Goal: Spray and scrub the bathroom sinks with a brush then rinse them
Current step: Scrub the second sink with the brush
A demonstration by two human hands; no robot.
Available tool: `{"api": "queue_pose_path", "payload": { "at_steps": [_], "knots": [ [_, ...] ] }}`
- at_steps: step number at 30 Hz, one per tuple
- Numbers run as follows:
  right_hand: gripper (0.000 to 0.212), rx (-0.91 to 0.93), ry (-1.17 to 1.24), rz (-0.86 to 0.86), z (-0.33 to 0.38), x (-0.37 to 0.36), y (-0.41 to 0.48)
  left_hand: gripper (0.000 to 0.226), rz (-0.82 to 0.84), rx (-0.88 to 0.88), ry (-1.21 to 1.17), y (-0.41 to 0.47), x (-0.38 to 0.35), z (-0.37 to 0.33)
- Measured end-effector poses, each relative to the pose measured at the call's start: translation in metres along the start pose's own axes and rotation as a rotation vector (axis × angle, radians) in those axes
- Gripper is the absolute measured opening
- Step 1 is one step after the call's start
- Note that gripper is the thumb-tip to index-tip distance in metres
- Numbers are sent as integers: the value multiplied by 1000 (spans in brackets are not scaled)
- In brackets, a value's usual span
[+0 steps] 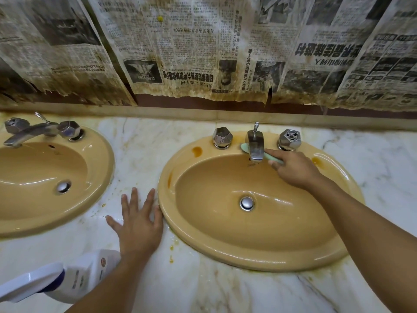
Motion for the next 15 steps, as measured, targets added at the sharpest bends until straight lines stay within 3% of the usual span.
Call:
{"api": "queue_pose_path", "payload": {
  "at_steps": [8,12,15],
  "knots": [
    [36,-50,72,-252,-12,77,-46,53,9,1,3,0,-1,0],
    [31,85,-19,-150,39,70,-6,54,2,-3,19,0,-2,0],
    [31,89,-96,-66,57,53,25,53,7,5,6,0,-2,1]
  ]
}}
Point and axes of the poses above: each hand's wrist, its own y-axis towards the middle knuckle, its own x-axis out of the back of the hand, z = x × y, the point moved 6 cm from there along y, towards the middle knuckle, and after that the axes turned 14 degrees about y, right-handed, at the moved point
